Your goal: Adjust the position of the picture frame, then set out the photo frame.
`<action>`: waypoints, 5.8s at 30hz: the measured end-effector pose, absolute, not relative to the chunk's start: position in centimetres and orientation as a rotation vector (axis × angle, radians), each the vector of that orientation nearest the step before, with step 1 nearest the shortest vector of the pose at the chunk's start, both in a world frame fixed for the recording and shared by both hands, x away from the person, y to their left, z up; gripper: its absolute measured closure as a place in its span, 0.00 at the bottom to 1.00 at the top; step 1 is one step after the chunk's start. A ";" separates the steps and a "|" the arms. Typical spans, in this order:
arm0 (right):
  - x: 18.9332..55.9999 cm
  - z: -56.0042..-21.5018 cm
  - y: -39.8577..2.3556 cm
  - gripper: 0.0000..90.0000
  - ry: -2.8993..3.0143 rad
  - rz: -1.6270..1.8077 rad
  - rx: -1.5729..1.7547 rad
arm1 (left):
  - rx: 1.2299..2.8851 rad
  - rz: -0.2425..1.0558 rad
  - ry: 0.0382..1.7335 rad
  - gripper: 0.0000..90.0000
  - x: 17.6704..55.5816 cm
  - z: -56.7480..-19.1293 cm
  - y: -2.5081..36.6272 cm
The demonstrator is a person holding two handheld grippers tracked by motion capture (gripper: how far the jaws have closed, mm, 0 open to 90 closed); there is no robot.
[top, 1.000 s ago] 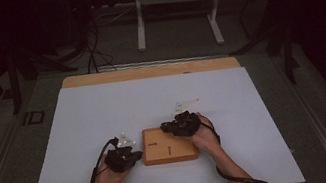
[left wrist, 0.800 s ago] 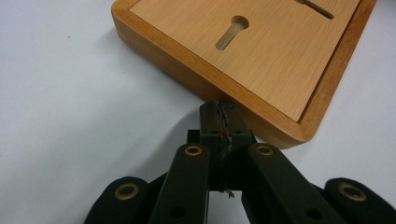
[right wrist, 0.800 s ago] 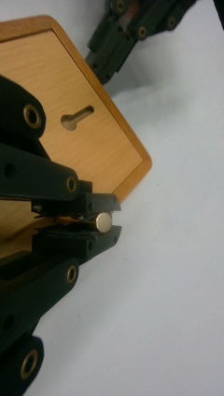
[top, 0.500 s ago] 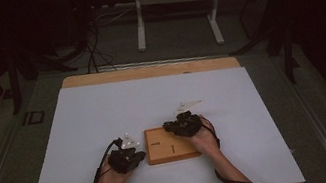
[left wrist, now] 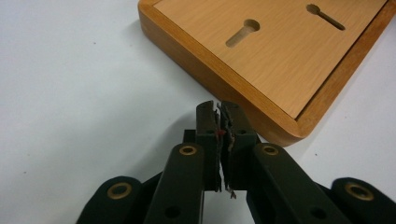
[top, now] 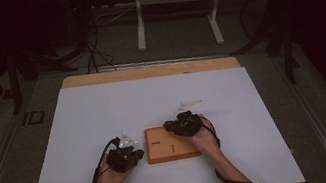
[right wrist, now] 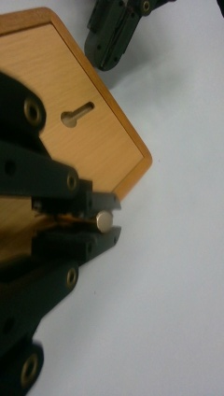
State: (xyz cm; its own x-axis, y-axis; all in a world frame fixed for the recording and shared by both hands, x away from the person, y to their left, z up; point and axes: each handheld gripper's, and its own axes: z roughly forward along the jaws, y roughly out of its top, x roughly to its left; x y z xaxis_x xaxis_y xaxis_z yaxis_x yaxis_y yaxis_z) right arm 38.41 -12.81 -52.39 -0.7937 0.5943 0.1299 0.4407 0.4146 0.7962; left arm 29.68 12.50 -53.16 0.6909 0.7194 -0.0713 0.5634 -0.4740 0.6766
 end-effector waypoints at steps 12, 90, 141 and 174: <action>37.8 -51.1 -14.1 0.63 2.454 1.300 0.879 | 2.146 0.335 1.007 0.91 30.2 -53.0 13.5; 31.2 -52.3 -23.8 0.55 2.321 1.195 0.958 | 2.123 0.269 0.749 0.85 37.1 -51.6 4.4; 30.6 -52.3 -23.3 0.55 2.393 1.228 0.833 | 2.064 -0.006 0.787 0.94 40.1 -51.9 5.7; 29.7 -53.1 -22.3 0.52 2.526 1.176 0.650 | 2.064 -0.095 0.813 0.94 41.6 -51.8 5.8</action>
